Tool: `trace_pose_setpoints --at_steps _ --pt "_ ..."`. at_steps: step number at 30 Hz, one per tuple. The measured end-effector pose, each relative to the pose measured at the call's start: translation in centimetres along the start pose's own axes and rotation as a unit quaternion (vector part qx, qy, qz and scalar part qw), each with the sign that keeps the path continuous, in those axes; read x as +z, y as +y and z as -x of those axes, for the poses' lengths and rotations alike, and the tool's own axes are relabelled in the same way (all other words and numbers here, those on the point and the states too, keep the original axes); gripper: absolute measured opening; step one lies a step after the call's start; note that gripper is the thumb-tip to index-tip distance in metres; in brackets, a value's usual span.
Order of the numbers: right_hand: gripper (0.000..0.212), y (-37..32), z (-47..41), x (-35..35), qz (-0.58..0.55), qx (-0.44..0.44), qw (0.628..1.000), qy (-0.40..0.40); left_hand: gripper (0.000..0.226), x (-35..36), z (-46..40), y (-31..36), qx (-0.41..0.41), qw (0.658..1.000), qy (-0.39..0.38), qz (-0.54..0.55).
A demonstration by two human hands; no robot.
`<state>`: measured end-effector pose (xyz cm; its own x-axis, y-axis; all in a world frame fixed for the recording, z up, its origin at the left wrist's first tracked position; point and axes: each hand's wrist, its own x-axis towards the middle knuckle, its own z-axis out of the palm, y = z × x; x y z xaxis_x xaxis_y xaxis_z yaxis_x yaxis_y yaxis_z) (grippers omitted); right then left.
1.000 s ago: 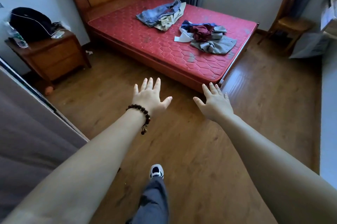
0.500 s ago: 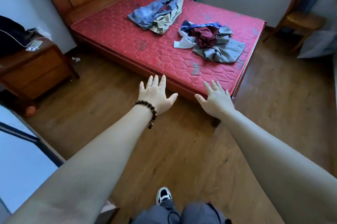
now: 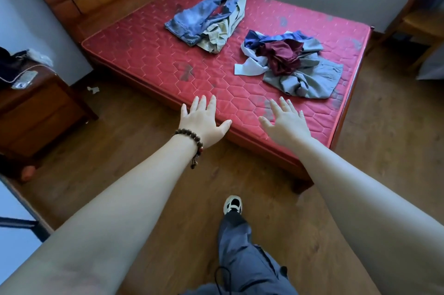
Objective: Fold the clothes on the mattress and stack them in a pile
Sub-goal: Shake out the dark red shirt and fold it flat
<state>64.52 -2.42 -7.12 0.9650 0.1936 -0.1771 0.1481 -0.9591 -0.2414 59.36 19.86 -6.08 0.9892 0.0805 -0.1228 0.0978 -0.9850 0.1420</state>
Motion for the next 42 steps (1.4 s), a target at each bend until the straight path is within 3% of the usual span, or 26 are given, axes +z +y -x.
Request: trace_pose_setpoints --at_steps 9,24,42 --pt "0.071 1.7 -18.3 -3.1 -0.018 0.034 0.999 -0.002 0.083 -2.4 -20.2 0.5 0.014 0.999 -0.036 -0.008" --pt "0.068 4.4 -36.1 -5.0 -0.028 0.125 0.992 0.015 0.084 -2.8 -42.6 0.0 0.071 0.996 -0.062 -0.005" --pt "0.067 -3.1 -59.5 -5.7 -0.061 0.29 0.955 0.012 0.083 -5.6 -72.9 -7.4 0.212 0.971 -0.106 -0.026"
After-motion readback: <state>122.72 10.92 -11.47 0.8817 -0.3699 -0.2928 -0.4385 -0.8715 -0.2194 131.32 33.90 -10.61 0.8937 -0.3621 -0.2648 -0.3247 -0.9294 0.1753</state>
